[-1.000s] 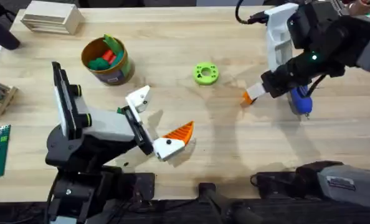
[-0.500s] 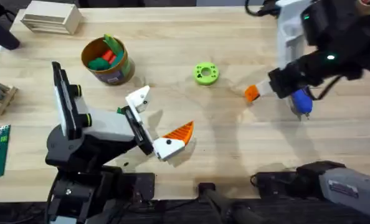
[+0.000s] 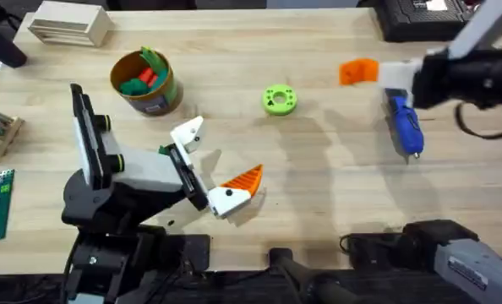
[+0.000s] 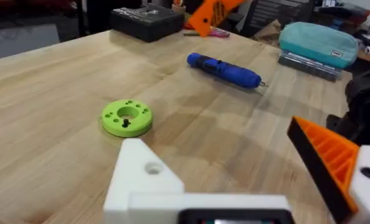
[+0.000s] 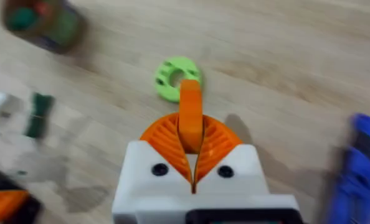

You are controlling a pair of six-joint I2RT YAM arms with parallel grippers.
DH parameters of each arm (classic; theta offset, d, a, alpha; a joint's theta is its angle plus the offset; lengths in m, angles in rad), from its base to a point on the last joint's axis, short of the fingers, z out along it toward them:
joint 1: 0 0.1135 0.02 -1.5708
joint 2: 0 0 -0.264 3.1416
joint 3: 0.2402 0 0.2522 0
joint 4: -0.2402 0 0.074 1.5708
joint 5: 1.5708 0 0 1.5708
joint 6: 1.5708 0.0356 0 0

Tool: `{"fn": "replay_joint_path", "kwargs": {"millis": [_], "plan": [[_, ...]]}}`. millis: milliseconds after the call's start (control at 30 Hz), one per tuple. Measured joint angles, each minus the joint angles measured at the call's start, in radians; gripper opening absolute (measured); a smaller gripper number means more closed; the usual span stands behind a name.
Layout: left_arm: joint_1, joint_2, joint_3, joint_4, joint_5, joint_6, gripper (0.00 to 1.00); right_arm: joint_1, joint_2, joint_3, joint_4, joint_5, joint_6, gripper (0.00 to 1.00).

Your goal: Pick up the gripper from the table and insert it into the empty holder that is missing its gripper. Then pick up a screw, insert it into the mounting hole, and use the screwdriver to tighten it. Finally, clean up the table by picking up the vegetable and placing it into the bucket.

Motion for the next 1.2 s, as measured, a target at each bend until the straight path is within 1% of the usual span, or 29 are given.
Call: {"fn": "replay_joint_path", "kwargs": {"millis": [133, 267, 433, 600, 733, 800, 900, 1000, 1200], "plan": [[0.000, 0.000, 0.000, 0.000, 0.000, 0.000, 0.987, 0.023, 0.095, -0.073, 0.232, -0.192, 0.149, 0.017], [0.000, 0.000, 0.000, 0.000, 0.000, 0.000, 0.987, 0.084, 0.269, -0.119, 0.395, -0.354, 0.361, 0.017], [0.000, 0.000, 0.000, 0.000, 0.000, 0.000, 0.987, 0.182, 0.479, -0.126, 0.622, -0.570, 0.603, 0.017], [0.000, 0.000, 0.000, 0.000, 0.000, 0.000, 0.987, 0.266, 0.633, -0.126, 0.781, -0.753, 0.802, 0.017], [0.000, 0.000, 0.000, 0.000, 0.000, 0.000, 0.987, 0.319, 0.697, -0.127, 0.803, -0.832, 0.892, 0.017], [0.000, 0.000, 0.000, 0.000, 0.000, 0.000, 0.987, 0.342, 0.710, -0.128, 0.812, -0.853, 0.916, 0.017], [0.000, 0.000, 0.000, 0.000, 0.000, 0.000, 0.987, 0.367, 0.711, -0.129, 0.875, -0.890, 0.945, 0.017], [0.000, 0.000, 0.000, 0.000, 0.000, 0.000, 0.987, 0.372, 0.711, -0.129, 0.923, -0.917, 0.981, 0.017], [0.000, 0.000, 0.000, 0.000, 0.000, 0.000, 0.987, 0.371, 0.711, -0.129, 0.928, -0.933, 1.021, 0.017]]}}
